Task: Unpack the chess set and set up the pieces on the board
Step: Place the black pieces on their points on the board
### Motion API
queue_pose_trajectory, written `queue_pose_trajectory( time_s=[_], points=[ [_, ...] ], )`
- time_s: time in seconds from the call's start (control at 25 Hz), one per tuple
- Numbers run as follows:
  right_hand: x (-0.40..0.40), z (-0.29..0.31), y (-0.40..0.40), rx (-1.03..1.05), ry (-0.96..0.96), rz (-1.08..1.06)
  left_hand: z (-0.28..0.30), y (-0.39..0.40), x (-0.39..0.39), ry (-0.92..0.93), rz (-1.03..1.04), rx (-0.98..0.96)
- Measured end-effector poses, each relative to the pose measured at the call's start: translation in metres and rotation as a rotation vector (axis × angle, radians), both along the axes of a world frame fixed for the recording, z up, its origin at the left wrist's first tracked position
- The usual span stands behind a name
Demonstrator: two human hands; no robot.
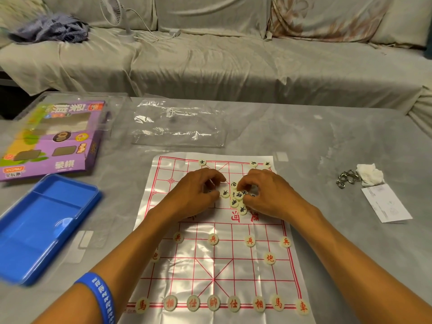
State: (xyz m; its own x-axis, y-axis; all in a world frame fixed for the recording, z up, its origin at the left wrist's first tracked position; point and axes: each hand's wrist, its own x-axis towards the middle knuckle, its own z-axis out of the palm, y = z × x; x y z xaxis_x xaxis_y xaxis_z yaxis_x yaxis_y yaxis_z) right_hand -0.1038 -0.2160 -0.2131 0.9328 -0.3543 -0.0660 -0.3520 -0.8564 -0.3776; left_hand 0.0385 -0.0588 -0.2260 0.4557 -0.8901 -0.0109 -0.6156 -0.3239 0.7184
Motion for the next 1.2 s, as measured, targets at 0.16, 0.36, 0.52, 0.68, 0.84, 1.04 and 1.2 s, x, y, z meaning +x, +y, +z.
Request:
queue_pose_trajectory(
  time_s=[0.16, 0.36, 0.52, 0.68, 0.84, 1.04, 1.2],
  points=[
    [0.003, 0.003, 0.0, -0.101, -0.004, -0.049, -0.001, 0.001, -0.001, 0.011, 0.028, -0.01],
    [-0.003, 0.008, -0.001, -0.026, 0.09, 0.061, 0.002, -0.013, 0.013, -0.182, 0.411, -0.147],
    [-0.003, 0.005, 0.0, -0.071, 0.04, 0.0, -0.005, -0.018, 0.031, -0.152, 0.393, -0.018],
    [0.007, 0.009, -0.005, -0.059, -0.127, -0.124, -0.008, -0.02, 0.036, -0.15, 0.361, -0.021],
    [0.044, 0.006, -0.002, -0.112, -0.18, -0.12, -0.006, -0.022, 0.041, -0.157, 0.381, -0.041],
    [0.074, -0.006, -0.006, -0.127, -0.138, -0.152, -0.007, -0.023, 0.043, -0.153, 0.372, -0.039],
    [0.078, -0.007, -0.01, -0.087, -0.115, -0.157, -0.012, -0.024, 0.047, -0.152, 0.39, -0.039]
  ],
)
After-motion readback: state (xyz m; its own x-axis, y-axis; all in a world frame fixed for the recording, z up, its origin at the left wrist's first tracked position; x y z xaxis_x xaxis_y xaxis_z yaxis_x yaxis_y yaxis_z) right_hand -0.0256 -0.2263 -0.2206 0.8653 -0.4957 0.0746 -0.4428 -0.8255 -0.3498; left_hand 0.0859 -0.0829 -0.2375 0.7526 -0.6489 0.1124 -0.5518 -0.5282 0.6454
